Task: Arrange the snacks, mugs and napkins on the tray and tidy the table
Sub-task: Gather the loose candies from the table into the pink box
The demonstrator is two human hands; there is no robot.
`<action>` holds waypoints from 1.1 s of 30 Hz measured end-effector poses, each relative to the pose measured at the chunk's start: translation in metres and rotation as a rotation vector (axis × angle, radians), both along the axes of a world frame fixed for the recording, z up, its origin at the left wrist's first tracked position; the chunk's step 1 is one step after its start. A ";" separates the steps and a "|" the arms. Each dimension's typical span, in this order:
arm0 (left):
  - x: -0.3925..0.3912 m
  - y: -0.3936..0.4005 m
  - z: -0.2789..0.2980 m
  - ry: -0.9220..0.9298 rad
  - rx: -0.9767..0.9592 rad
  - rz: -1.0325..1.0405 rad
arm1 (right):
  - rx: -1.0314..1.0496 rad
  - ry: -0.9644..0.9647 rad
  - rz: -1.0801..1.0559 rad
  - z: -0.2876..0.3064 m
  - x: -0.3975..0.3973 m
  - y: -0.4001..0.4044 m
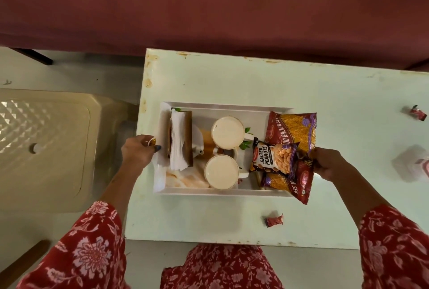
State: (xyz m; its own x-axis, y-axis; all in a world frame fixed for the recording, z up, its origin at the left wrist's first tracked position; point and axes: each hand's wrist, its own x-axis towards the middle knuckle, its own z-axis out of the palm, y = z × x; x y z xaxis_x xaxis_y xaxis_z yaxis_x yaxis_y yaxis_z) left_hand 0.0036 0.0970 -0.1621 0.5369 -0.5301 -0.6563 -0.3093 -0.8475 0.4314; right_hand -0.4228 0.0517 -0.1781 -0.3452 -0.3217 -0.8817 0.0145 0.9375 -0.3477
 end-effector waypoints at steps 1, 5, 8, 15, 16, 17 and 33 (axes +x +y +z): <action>-0.001 0.000 0.000 0.001 -0.005 0.009 | -0.006 -0.009 0.007 -0.002 -0.002 0.001; -0.005 0.002 0.001 0.015 -0.021 0.013 | -0.021 -0.011 0.005 -0.001 -0.009 0.002; -0.012 0.003 0.005 0.029 -0.029 -0.004 | -0.038 -0.004 -0.009 0.006 -0.014 0.003; -0.049 0.005 0.024 0.053 -0.062 -0.021 | -0.050 -0.002 -0.066 0.030 -0.050 0.012; -0.057 0.005 0.027 0.053 -0.064 -0.023 | -0.054 -0.006 -0.072 0.035 -0.059 0.013; -0.066 0.006 0.030 0.048 -0.067 -0.024 | -0.058 -0.010 -0.072 0.039 -0.068 0.012; -0.229 0.013 0.044 0.124 -0.124 0.090 | -0.076 -0.037 0.016 0.053 -0.241 -0.015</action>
State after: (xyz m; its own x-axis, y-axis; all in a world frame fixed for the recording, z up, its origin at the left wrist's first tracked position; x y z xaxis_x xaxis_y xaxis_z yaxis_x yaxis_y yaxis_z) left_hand -0.2252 0.1101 -0.1184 0.5050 -0.5647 -0.6527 -0.1729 -0.8071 0.5646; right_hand -0.6635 0.0365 -0.1252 -0.3071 -0.3934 -0.8666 0.0143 0.9086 -0.4175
